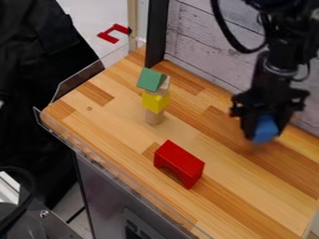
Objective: Put the blue block on top of the red arch
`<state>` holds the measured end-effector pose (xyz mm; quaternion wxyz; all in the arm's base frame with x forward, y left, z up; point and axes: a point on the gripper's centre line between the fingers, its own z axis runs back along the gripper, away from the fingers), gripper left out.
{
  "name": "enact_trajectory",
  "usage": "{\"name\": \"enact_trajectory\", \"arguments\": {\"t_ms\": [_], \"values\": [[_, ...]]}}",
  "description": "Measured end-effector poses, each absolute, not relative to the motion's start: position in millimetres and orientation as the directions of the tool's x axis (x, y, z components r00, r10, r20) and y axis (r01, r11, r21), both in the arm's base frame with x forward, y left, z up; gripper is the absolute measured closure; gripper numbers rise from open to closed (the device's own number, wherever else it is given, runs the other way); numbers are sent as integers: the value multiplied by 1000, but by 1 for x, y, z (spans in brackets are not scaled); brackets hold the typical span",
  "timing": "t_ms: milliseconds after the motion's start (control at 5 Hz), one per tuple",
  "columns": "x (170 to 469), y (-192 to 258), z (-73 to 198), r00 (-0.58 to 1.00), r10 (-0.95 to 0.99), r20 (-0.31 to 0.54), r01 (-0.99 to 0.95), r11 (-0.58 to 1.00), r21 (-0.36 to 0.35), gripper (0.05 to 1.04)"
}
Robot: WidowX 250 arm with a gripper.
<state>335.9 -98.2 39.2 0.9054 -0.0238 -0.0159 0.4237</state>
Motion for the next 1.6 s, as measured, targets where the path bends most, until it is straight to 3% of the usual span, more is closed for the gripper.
{"name": "enact_trajectory", "arguments": {"t_ms": [200, 600, 1000, 1600], "values": [[306, -80, 57, 500, 865, 46, -866, 501, -3, 500], [263, -57, 44, 328, 943, -65, -942, 331, 59, 500], [247, -53, 45, 271, 956, -109, -961, 276, 34, 500], [248, -47, 43, 204, 972, -118, -979, 205, -3, 500]]}}
